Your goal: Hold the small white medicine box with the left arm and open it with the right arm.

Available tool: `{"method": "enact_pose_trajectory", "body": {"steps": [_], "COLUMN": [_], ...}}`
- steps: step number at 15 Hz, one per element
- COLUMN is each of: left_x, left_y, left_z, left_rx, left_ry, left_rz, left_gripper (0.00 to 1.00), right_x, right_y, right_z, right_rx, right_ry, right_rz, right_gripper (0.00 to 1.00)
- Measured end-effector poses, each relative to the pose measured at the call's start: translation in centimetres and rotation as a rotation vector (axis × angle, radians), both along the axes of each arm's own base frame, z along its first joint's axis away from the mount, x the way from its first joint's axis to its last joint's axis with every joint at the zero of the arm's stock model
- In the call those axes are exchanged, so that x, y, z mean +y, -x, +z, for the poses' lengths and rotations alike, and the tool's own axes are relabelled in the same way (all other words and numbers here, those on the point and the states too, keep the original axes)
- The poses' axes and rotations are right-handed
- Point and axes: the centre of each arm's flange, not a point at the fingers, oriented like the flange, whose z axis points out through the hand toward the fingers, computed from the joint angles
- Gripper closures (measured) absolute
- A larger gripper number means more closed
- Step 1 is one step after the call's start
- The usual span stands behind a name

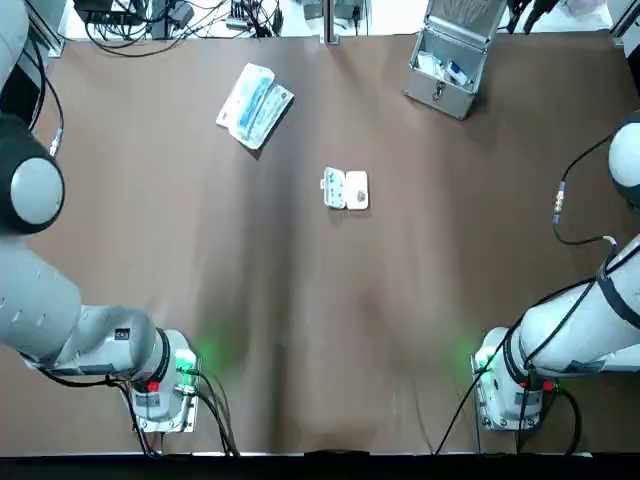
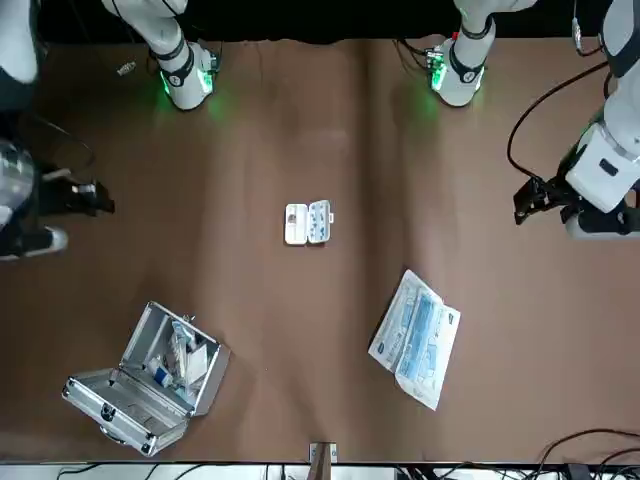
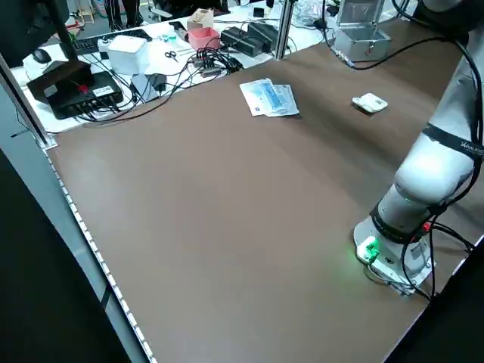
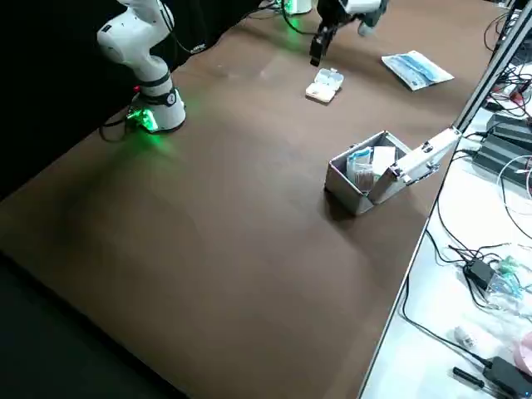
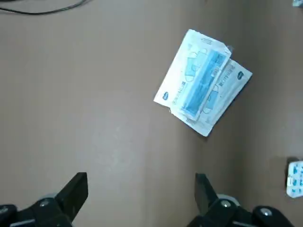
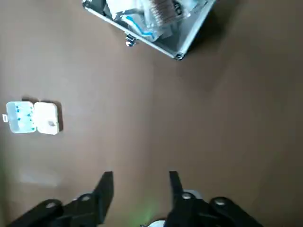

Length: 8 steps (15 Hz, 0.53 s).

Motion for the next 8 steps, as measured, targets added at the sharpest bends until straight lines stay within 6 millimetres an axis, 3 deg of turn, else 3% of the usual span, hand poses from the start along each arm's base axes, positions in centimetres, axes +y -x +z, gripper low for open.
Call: {"method": "enact_pose_trajectory", "body": {"steps": [5,8], "left_x": [1.1,1.4], "left_y": [0.8,0.8], "left_z": [0.4,0.3], "left_rx": [-0.011,-0.009], "left_ry": [-0.004,-0.004], "left_rz": [0.019,0.023], "left_gripper": [0.0,0.0], "right_x": [-0.5,-0.6], "right_y": [2.0,3.0], "right_z": [4.5,6.4], "right_rx": [-0.079,-0.11], "right_ry": [0.051,0.055], "right_rz": [-0.007,-0.017], "right_gripper": [0.0,0.0]}}
